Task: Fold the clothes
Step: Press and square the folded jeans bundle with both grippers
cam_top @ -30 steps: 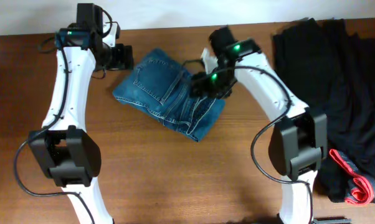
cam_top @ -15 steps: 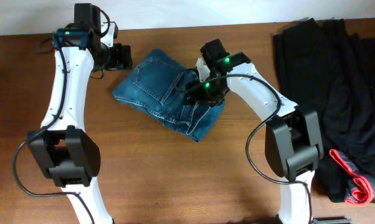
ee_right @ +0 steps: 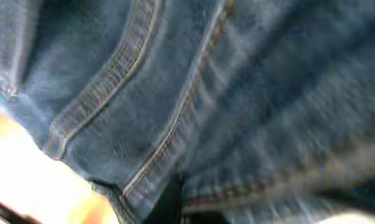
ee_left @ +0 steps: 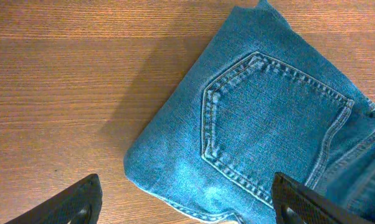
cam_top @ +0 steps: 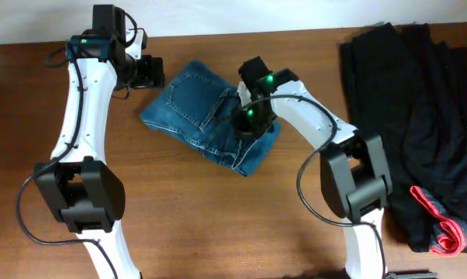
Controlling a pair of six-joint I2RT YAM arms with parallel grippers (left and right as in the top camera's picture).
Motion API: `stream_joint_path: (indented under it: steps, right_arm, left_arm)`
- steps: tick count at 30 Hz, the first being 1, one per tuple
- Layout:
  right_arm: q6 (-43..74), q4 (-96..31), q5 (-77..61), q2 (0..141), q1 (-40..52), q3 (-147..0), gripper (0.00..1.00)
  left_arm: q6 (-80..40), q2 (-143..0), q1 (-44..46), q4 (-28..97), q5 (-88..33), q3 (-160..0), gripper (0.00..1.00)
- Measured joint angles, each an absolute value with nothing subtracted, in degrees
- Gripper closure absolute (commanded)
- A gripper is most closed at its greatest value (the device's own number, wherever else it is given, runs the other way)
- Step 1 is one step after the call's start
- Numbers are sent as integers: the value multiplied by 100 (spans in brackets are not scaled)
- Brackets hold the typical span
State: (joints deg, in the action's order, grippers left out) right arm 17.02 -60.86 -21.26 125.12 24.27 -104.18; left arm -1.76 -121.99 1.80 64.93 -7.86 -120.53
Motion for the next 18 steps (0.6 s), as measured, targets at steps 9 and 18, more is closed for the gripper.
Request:
stream_joint_path:
  steps: [9, 18]
  right_arm:
    - [1594, -6637, -987, 11498, 2399, -10713, 96]
    - [1623, -6270, -819, 12018, 2392, -9765, 96]
  left_arm:
    - [-176, -12199, 180, 6499, -784, -12060, 14]
    - [-176, -12199, 180, 6539, -786, -12062, 13]
